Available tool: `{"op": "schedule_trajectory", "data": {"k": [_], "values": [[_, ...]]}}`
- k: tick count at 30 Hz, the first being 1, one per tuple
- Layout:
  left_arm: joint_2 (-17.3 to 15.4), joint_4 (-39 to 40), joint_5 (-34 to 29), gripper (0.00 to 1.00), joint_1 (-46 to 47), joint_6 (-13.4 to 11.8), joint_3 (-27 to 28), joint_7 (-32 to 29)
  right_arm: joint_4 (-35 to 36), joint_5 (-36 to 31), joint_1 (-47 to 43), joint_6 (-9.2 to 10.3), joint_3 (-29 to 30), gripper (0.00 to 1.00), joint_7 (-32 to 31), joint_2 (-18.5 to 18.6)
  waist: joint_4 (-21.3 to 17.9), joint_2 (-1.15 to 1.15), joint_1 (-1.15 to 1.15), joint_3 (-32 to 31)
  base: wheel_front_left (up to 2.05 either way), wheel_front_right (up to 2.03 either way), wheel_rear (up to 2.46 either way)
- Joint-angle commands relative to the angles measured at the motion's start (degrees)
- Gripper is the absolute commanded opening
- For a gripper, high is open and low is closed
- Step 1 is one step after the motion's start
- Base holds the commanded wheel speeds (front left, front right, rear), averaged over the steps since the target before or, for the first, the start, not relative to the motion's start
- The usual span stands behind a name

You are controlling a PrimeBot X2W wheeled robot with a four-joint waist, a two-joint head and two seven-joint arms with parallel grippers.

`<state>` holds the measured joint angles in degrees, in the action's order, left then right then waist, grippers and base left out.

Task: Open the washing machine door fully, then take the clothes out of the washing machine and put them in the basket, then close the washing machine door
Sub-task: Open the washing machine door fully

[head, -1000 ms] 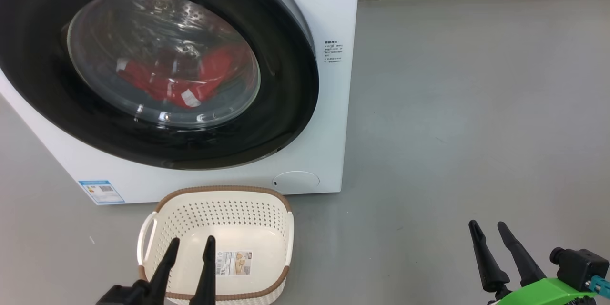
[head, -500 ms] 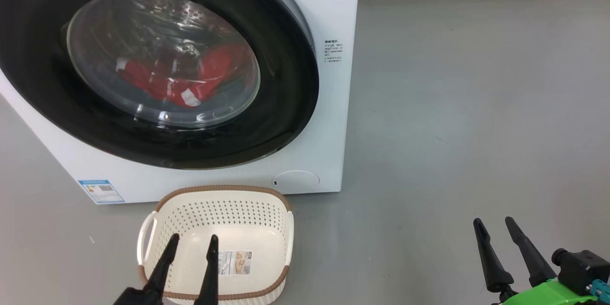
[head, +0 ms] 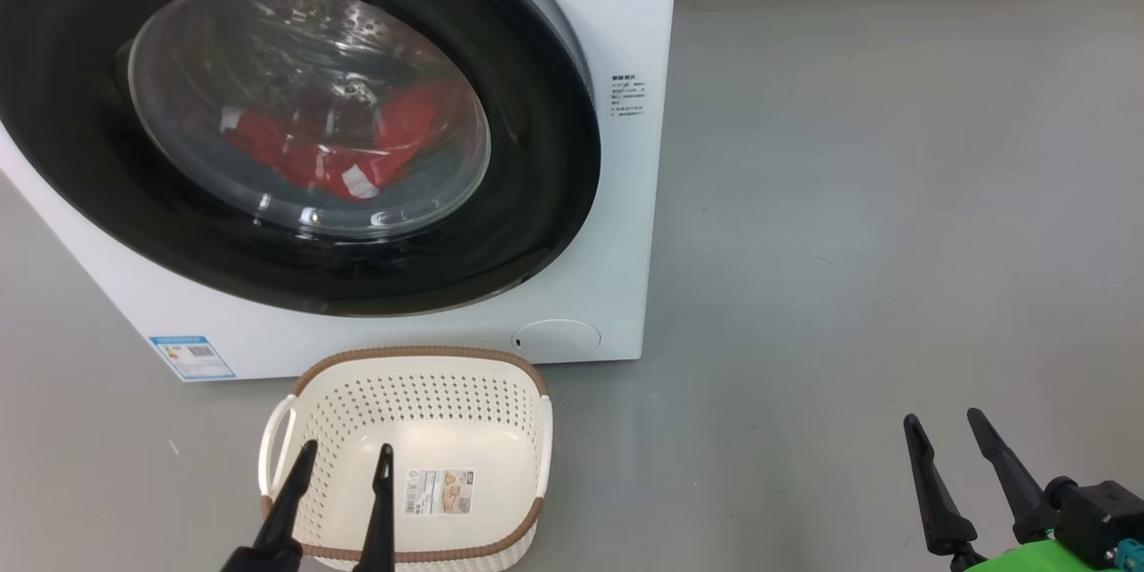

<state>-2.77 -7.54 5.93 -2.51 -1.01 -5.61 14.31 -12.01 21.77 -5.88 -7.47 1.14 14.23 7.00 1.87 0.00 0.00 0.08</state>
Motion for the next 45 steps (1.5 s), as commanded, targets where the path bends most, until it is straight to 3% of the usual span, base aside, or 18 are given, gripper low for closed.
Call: {"op": "schedule_trajectory", "data": {"k": [1, 9, 26, 27, 28, 29, 45], "values": [[-0.27, 0.81, -0.60, 1.00, 0.55, -0.32, 2.20, 0.69, 1.64, -0.29, 0.22, -0.02, -0.64, 1.00, 0.77, 0.66, -0.05, 0.00, 0.00, 0.00, 0.00, 0.00, 0.00], [-0.17, -1.09, -0.25, 1.00, 0.55, -0.18, 3.12, 0.69, 2.40, -0.46, -0.15, -0.02, 1.85, 1.00, 0.77, -0.73, -0.38, 0.00, 0.00, -0.22, 0.00, 0.00, 0.00], [-0.11, -1.19, -0.09, 1.00, 0.67, 0.19, 2.51, 0.69, 2.73, -0.33, -0.25, -0.02, 1.45, 1.00, 0.77, -1.11, 0.13, 0.00, 0.00, -0.53, 0.00, 0.00, 0.00], [-0.11, -1.06, 0.00, 1.00, 0.66, 0.20, 2.33, 0.69, 2.74, 0.28, -0.01, -0.02, 0.93, 0.50, 0.77, -1.15, 0.24, 0.00, 0.00, -0.54, 0.00, 0.00, 0.00], [-0.11, -1.02, 0.04, 1.00, 0.65, 0.22, 2.25, 0.69, 2.83, 0.56, 0.23, -0.02, 0.47, 0.36, 0.77, -1.08, 0.27, 0.00, 0.00, -0.52, 0.00, 0.00, 0.00], [-0.11, -0.97, 0.07, 1.00, 0.66, 0.23, 2.18, 0.69, 3.00, 0.95, 0.56, -0.02, 0.01, 0.00, 0.77, -1.04, 0.29, 0.00, 0.00, -0.48, 0.00, 0.00, 0.00], [-0.11, -0.23, 0.91, 1.00, 2.41, 0.21, -0.67, 0.69, 3.55, 14.53, 18.01, -0.02, -6.24, 0.00, 0.77, -0.45, 2.09, 0.00, 0.00, 2.52, 0.00, 0.00, 0.00]]}}
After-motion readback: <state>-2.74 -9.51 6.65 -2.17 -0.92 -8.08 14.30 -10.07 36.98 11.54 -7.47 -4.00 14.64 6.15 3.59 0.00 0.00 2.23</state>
